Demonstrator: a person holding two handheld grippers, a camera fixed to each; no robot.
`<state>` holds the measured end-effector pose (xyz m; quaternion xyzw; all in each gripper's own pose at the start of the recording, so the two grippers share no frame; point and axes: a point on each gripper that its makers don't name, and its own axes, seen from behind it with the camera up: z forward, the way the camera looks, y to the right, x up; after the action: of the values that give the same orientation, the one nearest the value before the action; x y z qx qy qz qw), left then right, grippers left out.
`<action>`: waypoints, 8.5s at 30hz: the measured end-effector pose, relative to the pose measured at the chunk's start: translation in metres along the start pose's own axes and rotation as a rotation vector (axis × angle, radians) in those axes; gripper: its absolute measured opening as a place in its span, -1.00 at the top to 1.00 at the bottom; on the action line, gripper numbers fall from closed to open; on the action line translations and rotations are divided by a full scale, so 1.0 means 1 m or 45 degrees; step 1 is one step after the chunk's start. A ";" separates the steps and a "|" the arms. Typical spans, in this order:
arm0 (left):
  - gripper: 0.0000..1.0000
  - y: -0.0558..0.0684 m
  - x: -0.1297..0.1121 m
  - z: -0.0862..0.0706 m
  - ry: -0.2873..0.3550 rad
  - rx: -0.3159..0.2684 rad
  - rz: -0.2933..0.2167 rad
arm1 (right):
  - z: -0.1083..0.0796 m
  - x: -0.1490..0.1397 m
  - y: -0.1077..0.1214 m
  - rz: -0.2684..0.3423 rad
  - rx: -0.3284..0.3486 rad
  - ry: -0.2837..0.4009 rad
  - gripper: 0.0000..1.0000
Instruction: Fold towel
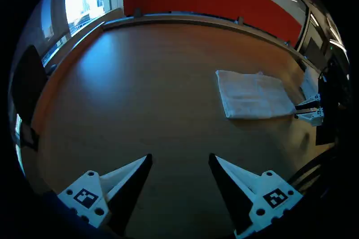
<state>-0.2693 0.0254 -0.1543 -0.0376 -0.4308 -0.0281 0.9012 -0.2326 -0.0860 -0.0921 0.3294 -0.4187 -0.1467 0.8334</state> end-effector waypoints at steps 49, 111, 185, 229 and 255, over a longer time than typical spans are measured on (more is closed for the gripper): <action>-0.86 0.002 0.010 0.003 0.006 -0.014 0.004 | -0.065 0.112 0.013 -0.191 -0.097 0.231 0.90; -0.86 0.005 0.022 -0.001 0.045 -0.022 0.005 | -0.054 0.161 -0.029 -0.432 0.058 0.245 0.91; -0.86 -0.021 0.011 -0.009 0.077 0.034 -0.119 | 0.033 0.159 -0.125 -0.777 0.411 0.073 0.45; -0.86 -0.019 0.022 -0.003 0.077 0.020 -0.093 | 0.007 0.144 -0.094 -0.509 0.200 0.207 -0.75; -0.86 -0.013 0.023 0.000 0.073 -0.007 -0.065 | 0.015 0.093 -0.105 -0.298 0.085 0.144 -0.75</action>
<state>-0.2560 0.0123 -0.1358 -0.0282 -0.4054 -0.0533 0.9122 -0.1850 -0.2184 -0.1002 0.4113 -0.3346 -0.2101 0.8215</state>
